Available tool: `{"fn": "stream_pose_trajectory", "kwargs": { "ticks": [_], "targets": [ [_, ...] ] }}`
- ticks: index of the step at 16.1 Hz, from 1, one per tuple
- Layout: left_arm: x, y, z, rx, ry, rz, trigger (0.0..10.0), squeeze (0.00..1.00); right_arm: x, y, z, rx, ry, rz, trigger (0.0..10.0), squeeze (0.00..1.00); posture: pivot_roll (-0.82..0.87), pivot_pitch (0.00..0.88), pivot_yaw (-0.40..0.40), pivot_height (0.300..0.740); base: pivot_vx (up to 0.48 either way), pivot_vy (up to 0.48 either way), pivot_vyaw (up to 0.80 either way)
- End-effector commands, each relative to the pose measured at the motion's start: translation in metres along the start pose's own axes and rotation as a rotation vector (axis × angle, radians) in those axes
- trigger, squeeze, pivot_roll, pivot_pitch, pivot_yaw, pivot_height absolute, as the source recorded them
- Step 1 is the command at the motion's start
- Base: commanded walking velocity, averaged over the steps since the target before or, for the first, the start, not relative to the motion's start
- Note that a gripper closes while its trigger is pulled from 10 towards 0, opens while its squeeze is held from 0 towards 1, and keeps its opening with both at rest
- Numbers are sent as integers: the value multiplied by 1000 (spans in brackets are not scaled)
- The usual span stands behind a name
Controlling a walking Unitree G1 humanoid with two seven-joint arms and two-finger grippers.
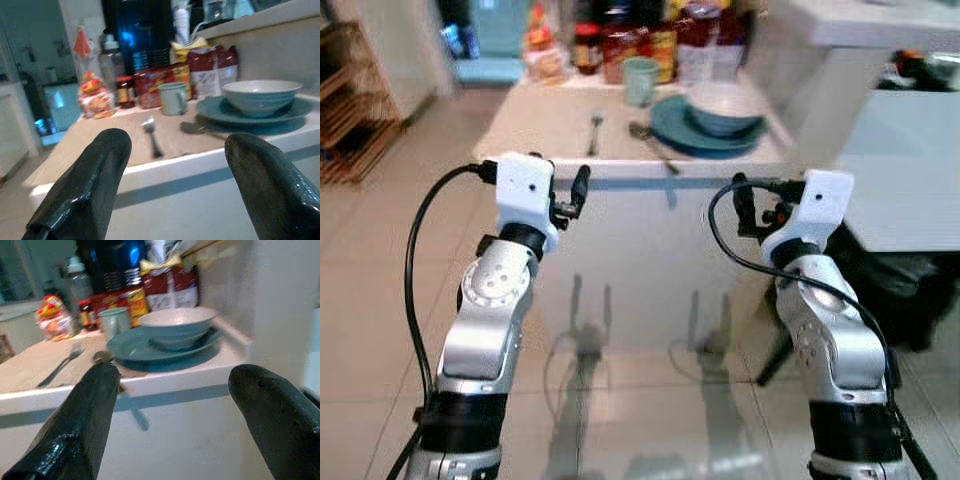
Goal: Setting the table
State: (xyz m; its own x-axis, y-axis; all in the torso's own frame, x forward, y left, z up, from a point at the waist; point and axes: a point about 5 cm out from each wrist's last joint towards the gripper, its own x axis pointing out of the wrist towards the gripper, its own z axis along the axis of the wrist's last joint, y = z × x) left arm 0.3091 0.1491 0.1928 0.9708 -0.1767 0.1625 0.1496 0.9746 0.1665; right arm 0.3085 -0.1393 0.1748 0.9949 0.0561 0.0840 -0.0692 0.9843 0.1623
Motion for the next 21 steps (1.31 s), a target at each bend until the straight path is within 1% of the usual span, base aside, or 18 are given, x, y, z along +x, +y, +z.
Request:
{"fn": "stream_pose_trajectory", "kwargs": {
  "ticks": [1,8,13,21],
  "targets": [
    [2,-3,6,-5,-23,-18,10000,0,2,0,6,1,-14,6,10000,0,143,0,-22,740,465,0,0],
    [3,-4,5,-7,-21,-22,10000,0,4,-3,9,-5,-13,6,10000,0,141,0,-23,740,465,0,0],
    [3,-2,6,-5,-22,-18,10000,0,6,-2,10,-5,-15,24,10000,0,143,0,-21,740,465,0,0],
    [3,-1,6,0,-22,-21,10000,0,5,-1,10,3,-8,33,10000,0,141,0,-20,740,463,0,0]
  ]
}}
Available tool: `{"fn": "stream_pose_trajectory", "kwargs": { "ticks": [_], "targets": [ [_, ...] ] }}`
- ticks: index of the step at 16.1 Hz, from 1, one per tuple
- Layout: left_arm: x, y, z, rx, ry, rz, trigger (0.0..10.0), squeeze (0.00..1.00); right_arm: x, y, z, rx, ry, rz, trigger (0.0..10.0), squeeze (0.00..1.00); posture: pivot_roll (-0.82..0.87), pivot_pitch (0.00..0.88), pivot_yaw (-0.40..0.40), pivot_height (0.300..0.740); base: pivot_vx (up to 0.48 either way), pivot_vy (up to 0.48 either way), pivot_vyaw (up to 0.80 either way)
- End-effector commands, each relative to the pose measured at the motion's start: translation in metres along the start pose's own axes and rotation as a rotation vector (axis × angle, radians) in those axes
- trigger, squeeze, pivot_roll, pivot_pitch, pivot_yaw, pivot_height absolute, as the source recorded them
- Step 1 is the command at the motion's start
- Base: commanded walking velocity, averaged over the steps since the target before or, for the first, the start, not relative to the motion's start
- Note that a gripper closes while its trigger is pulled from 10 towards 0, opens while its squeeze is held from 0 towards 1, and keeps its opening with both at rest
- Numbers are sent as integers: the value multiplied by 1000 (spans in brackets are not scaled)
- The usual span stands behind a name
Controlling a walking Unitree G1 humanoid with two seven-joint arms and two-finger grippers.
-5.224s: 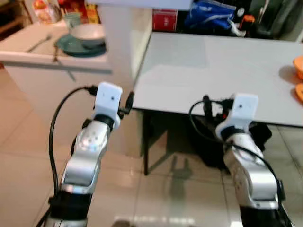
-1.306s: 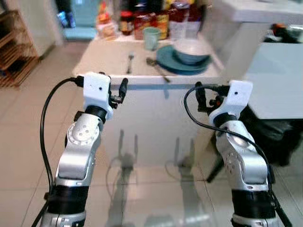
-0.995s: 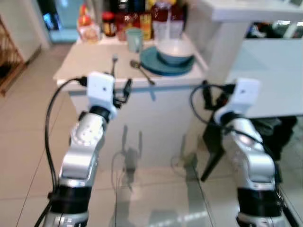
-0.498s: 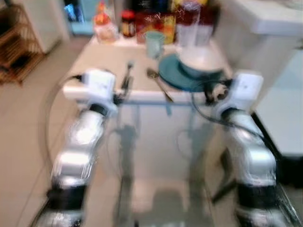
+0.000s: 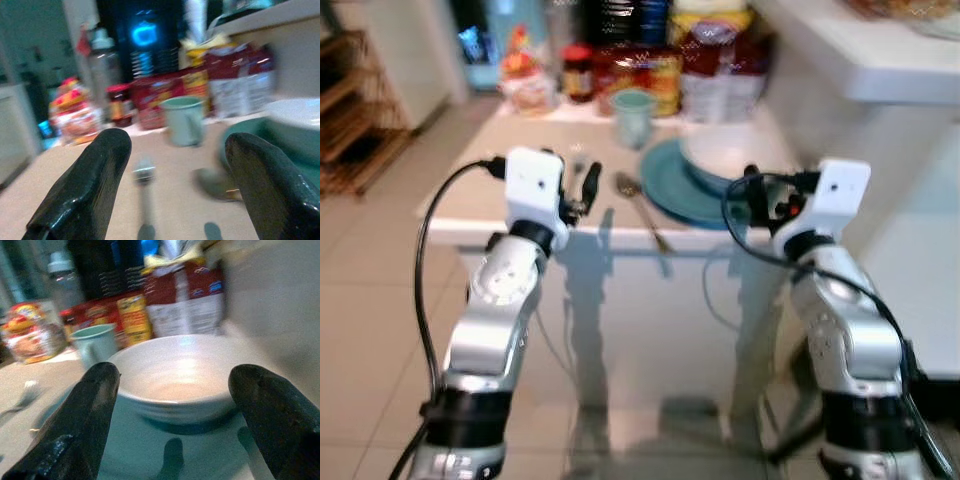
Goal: Setting the table
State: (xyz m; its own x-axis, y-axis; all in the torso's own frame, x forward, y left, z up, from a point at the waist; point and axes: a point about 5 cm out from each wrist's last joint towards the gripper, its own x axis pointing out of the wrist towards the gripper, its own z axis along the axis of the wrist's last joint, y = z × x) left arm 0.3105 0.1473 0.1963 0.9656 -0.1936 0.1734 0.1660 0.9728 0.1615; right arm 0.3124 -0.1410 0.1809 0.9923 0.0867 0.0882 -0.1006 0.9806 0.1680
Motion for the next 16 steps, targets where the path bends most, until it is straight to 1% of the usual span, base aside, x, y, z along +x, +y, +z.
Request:
{"fn": "stream_pose_trajectory", "kwargs": {
  "ticks": [1,2,3,4,5,8,10,11,13,14,15,16],
  "targets": [
    [1,0,3,4,-20,-10,10000,0,0,0,4,-6,-4,3,10000,0,141,0,-20,740,0,0,0],
    [1,-3,4,13,-27,-29,10000,0,0,0,3,7,7,6,10000,0,141,0,-20,740,0,0,0],
    [1,-4,5,25,-28,-38,10000,0,-1,0,4,24,5,12,10000,173,141,0,-19,740,0,0,0],
    [1,-4,5,26,-30,-38,10000,0,-1,0,5,33,2,18,10000,961,141,0,-19,740,0,0,0],
    [0,-3,6,29,-38,-37,10000,0,-1,2,6,45,-1,32,10000,1000,141,0,-19,740,0,0,0],
    [0,-2,7,32,-47,-37,10000,0,-1,5,10,37,-6,61,10000,1000,142,0,-22,740,0,0,0],
    [0,-3,8,36,-55,-46,10000,0,3,10,20,-19,-31,140,10000,1000,144,0,-18,740,0,0,0],
    [0,-3,8,40,-58,-59,10000,0,5,12,24,-61,-35,193,10000,1000,144,0,-17,740,0,0,0],
    [-2,-5,7,83,-46,-131,10000,0,16,15,33,-158,1,296,10000,1000,141,0,-16,740,0,0,0],
    [-3,-5,6,103,-38,-163,10000,0,22,15,36,-182,18,320,10000,1000,141,0,-15,740,0,0,0],
    [-7,-4,4,140,-17,-250,10000,0,41,13,39,-243,118,400,10000,1000,142,0,-16,740,0,0,0],
    [-9,-3,4,148,-7,-296,10000,0,49,12,38,-255,179,450,10000,1000,142,0,-16,740,0,0,0]
  ]
}}
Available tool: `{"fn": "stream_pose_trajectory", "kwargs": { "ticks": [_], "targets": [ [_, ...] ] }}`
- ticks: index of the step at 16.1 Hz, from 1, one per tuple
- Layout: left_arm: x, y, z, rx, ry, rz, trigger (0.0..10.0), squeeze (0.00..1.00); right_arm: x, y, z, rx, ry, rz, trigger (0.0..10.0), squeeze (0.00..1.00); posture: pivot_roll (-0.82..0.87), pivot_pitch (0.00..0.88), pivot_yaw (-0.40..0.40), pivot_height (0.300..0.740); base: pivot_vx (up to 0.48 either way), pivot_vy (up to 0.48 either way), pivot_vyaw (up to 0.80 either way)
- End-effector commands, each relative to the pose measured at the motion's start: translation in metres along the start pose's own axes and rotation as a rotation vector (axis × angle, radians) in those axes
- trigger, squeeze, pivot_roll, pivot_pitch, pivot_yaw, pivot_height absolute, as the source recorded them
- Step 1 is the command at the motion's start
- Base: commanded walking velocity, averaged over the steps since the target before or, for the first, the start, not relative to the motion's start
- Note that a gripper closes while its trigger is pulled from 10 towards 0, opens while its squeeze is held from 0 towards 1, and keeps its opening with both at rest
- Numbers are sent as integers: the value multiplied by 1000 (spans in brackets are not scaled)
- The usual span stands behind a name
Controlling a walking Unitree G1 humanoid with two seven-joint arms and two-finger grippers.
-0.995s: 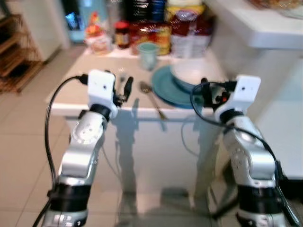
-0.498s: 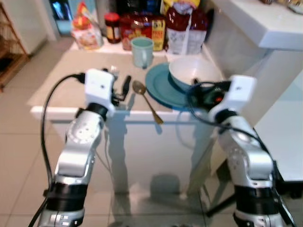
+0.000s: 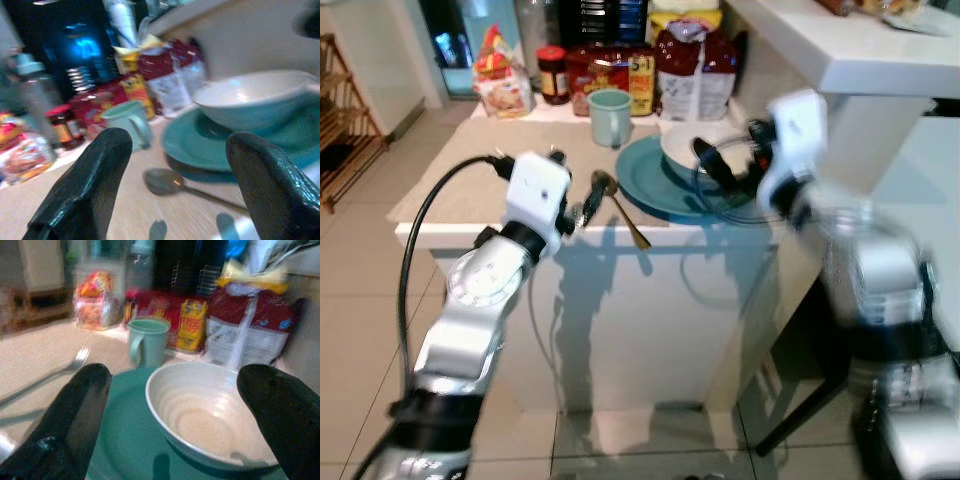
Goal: Setting the table
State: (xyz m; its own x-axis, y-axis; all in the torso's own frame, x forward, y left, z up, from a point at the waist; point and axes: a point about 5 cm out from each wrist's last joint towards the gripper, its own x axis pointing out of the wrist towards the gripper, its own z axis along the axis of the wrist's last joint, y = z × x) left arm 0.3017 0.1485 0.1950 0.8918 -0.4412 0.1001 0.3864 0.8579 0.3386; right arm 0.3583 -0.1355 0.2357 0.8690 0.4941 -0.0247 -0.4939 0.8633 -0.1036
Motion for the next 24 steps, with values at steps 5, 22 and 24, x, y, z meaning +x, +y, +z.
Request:
{"fn": "stream_pose_trajectory", "kwargs": {
  "ticks": [5,22,24],
  "targets": [
    [-5,-2,6,24,3,-136,10000,0,25,-17,-5,-122,210,147,10000,1000,149,0,-21,740,0,0,0],
    [-9,-7,10,15,9,-207,10000,0,38,10,-14,-131,434,624,10000,1000,159,0,-31,740,0,0,0],
    [-8,-6,10,16,8,-206,10000,0,40,10,-6,-119,394,626,10000,1000,160,0,-31,740,0,0,0]
  ]
}}
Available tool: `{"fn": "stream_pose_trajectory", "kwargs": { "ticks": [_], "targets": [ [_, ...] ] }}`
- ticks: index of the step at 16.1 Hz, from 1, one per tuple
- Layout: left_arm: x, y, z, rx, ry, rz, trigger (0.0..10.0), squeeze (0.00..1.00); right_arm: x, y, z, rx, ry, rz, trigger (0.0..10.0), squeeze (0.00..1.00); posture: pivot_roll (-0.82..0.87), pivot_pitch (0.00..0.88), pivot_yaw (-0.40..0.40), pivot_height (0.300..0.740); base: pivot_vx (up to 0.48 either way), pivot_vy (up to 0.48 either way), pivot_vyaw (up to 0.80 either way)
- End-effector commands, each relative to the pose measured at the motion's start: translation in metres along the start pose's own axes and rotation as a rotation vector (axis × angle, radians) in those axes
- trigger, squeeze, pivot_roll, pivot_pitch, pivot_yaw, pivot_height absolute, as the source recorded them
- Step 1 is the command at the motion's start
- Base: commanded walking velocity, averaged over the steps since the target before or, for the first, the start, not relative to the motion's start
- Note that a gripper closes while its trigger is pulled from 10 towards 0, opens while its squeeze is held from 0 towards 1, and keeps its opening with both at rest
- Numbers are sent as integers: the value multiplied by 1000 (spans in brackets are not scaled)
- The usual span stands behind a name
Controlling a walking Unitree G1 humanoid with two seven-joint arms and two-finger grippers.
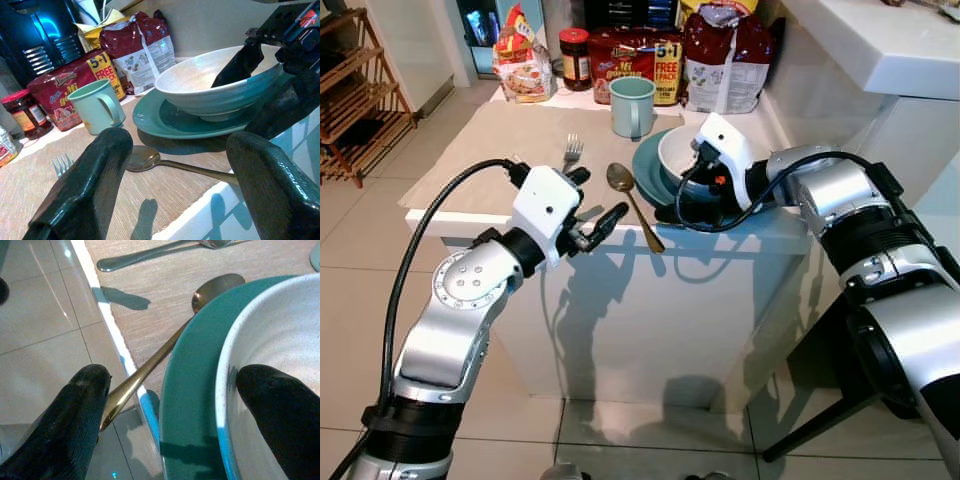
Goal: Setting the table
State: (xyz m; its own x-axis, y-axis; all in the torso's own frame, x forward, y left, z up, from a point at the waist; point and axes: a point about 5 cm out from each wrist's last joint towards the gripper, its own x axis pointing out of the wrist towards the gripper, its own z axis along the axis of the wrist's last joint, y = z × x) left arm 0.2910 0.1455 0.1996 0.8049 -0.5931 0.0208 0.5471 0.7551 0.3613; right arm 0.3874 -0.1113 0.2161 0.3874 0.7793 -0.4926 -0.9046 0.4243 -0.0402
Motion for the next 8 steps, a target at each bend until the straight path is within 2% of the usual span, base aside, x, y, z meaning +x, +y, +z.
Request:
{"fn": "stream_pose_trajectory", "kwargs": {
  "ticks": [1,5,7,8],
  "targets": [
    [-1,-1,2,6,-4,-13,10000,0,-5,0,18,-26,-62,5,10000,1000,160,0,-31,740,0,0,0],
    [-1,-2,2,8,-4,-15,10000,0,-22,-12,22,-62,-83,-120,10000,1000,158,0,-33,740,0,0,0],
    [-1,-4,2,7,-5,-19,10000,0,-38,-11,31,21,-234,-114,10000,1000,152,0,-29,740,0,0,0],
    [-1,-4,2,4,-6,-20,10000,0,-44,-14,33,64,-307,-158,10000,1000,150,0,-28,740,0,0,0]
  ]
}}
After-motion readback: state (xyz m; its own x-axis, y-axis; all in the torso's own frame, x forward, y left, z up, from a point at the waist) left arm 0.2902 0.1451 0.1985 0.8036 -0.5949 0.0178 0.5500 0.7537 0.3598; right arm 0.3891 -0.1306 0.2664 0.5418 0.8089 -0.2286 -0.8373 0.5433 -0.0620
